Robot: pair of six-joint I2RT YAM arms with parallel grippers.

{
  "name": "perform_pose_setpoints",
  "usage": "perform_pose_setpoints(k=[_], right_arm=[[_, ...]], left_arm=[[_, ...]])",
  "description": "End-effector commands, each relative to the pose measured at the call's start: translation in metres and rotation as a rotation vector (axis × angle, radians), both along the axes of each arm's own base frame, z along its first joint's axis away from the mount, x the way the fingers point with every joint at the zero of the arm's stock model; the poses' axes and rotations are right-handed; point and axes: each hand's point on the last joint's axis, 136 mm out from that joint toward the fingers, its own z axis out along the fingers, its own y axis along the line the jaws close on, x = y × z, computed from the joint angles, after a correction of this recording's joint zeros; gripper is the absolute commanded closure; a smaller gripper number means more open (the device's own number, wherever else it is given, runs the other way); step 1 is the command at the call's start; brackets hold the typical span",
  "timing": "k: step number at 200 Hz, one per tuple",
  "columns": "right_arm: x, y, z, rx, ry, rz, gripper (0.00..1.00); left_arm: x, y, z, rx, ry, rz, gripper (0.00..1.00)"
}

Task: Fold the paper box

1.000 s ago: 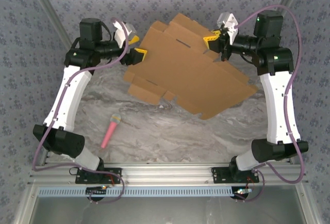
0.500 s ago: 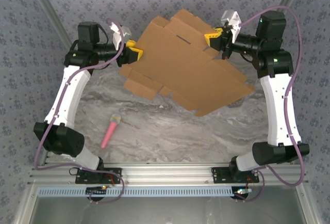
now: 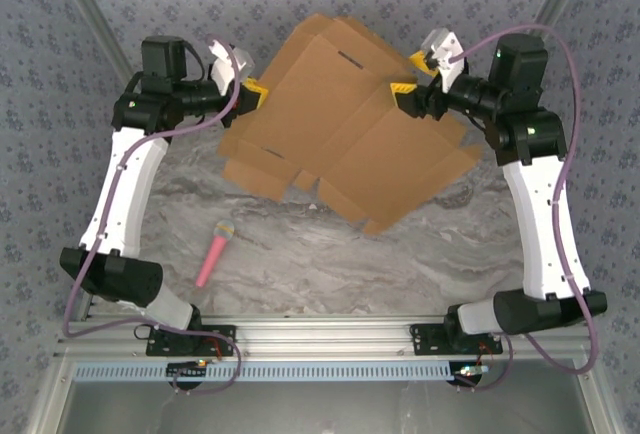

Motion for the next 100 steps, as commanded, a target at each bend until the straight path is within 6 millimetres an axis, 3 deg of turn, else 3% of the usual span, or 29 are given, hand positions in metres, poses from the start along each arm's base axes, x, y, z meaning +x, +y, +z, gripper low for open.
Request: perform_pose_setpoints(k=[1, 24, 100], right_arm=[[-0.006, -0.020, 0.008, -0.140, -0.114, -0.197, 0.20], [-0.018, -0.009, 0.021, -0.195, -0.188, -0.222, 0.15], [-0.047, 0.032, 0.048, -0.368, -0.395, -0.154, 0.16]], left_arm=[[-0.019, 0.007, 0.021, 0.168, -0.131, 0.082, 0.99], [-0.023, 0.001, 0.024, 0.336, -0.189, 0.127, 1.00], [-0.034, -0.008, 0.057, 0.639, -0.453, 0.183, 1.00]])
